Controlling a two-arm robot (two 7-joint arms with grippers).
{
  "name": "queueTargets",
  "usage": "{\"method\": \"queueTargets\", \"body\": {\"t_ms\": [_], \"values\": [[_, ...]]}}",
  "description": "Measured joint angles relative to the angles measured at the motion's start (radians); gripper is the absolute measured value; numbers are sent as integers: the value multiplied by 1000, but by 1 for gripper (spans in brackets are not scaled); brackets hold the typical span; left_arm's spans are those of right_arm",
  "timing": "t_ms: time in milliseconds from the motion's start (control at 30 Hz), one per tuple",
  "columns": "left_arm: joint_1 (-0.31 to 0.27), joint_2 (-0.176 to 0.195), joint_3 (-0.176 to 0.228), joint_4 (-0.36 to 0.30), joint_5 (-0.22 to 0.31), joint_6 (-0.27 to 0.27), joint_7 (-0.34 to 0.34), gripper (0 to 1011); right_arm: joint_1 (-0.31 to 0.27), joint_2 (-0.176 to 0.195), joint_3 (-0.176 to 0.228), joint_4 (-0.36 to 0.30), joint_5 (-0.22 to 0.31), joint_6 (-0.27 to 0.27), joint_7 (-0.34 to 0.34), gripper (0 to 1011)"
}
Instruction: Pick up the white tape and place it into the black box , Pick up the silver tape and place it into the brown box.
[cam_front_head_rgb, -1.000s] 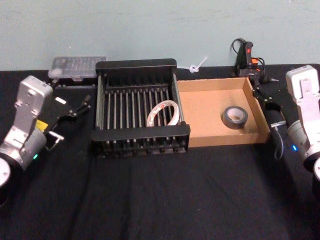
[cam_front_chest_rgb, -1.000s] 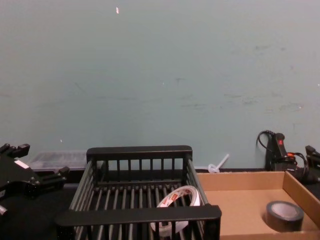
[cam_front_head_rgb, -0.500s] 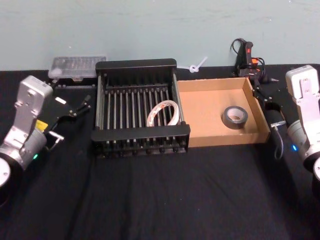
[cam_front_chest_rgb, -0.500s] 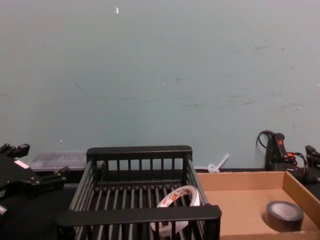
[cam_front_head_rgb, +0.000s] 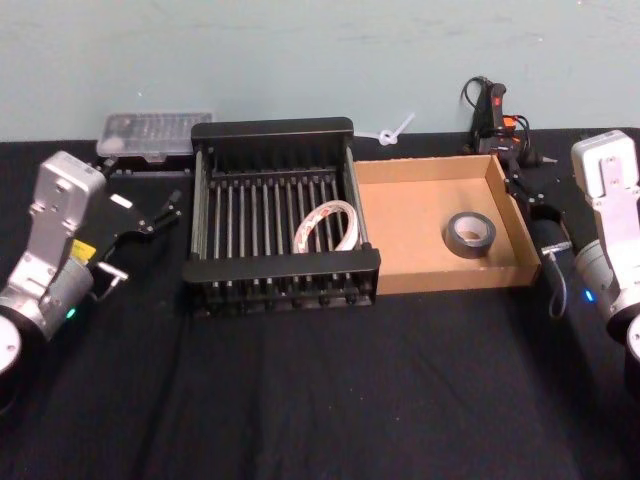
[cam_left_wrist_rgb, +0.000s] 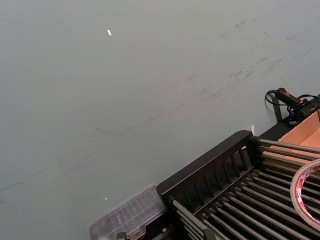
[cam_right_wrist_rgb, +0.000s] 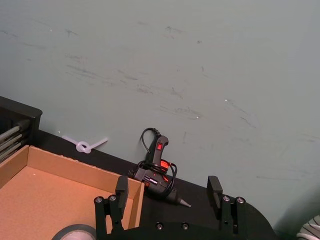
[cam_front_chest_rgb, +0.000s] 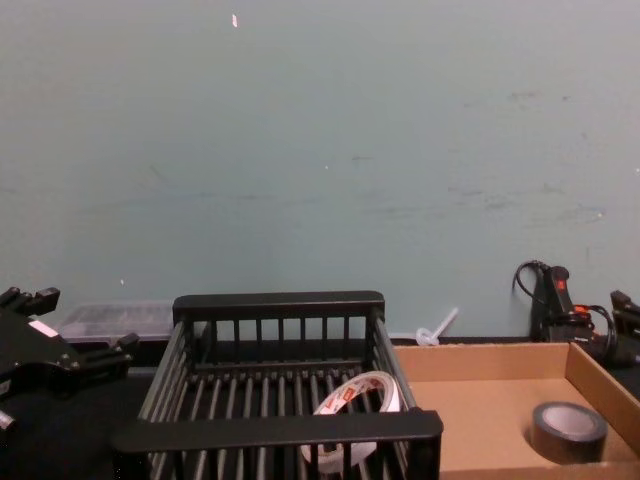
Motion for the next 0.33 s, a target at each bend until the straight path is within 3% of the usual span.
{"method": "queueTargets", "body": {"t_ms": [333], "values": [[0,0,0,0,0,0,0,1001,0,0,0,0,0,0,0,1002]]}}
